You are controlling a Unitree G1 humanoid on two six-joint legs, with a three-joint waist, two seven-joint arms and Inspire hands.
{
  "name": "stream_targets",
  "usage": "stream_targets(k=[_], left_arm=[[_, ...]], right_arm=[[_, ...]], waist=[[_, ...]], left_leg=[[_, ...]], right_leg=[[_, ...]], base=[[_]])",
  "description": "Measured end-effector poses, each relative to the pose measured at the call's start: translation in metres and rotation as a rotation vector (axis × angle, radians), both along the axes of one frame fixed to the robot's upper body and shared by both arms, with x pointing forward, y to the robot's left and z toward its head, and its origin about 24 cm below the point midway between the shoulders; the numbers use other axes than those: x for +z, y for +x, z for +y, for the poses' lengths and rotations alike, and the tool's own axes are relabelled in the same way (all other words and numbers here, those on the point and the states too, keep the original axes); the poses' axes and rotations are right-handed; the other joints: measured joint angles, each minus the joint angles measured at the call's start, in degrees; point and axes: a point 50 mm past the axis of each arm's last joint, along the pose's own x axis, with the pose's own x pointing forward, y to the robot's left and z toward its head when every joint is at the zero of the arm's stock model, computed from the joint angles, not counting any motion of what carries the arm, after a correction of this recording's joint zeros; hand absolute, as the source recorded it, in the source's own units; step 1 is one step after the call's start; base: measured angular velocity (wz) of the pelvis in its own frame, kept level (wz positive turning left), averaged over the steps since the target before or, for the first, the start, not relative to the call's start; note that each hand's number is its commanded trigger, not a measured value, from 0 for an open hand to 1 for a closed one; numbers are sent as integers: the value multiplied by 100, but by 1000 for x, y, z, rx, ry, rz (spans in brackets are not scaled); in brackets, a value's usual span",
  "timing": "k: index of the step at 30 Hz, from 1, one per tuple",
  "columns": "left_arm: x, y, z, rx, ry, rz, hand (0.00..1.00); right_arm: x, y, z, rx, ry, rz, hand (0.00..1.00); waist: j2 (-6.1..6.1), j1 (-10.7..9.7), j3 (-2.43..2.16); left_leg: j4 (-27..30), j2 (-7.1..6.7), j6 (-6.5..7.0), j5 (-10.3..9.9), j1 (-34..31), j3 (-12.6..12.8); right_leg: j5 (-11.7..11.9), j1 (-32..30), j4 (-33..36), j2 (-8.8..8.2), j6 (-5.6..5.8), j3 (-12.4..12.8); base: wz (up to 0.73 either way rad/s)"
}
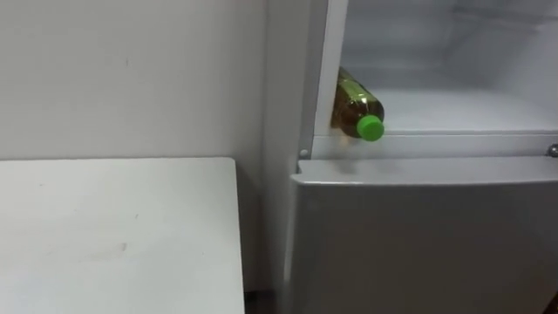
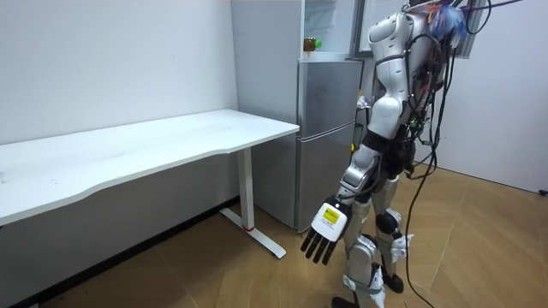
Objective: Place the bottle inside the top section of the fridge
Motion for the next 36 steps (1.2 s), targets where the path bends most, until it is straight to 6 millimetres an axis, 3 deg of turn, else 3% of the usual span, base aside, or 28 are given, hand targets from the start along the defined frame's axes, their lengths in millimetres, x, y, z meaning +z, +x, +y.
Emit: stream_targets(k=[8, 19, 27, 36], left_arm=[[1, 1, 2, 10, 7, -14, 0], [2, -1, 4, 22, 14, -14, 0], [2, -10, 4, 40, 12, 8, 0], [3, -12, 6, 62, -3, 0, 0]], right_arm=[[46, 9, -23, -19, -154, -49, 0], [67, 13, -29, -100, -180, -111, 0], [107, 19, -45, -116, -268, -179, 0], [109, 23, -44, -134, -240, -182, 0]], waist=[[6, -52, 7], [-32, -144, -4], [-114, -271, -10], [-129, -287, -9]], left_leg=[[-24, 11, 0, 0, -3, 34], [1, 15, -1, 0, -15, 28], [-2, 14, -1, 1, 17, 29], [-69, 13, -2, 1, 66, 54]], right_leg=[[3, -7, 35, 6, -2, 17], [3, -25, 71, 5, -2, 11], [1, -6, 63, 5, -1, 16], [-1, -18, 69, 8, 1, 36]], base=[[-1], [0], [0], [0]])
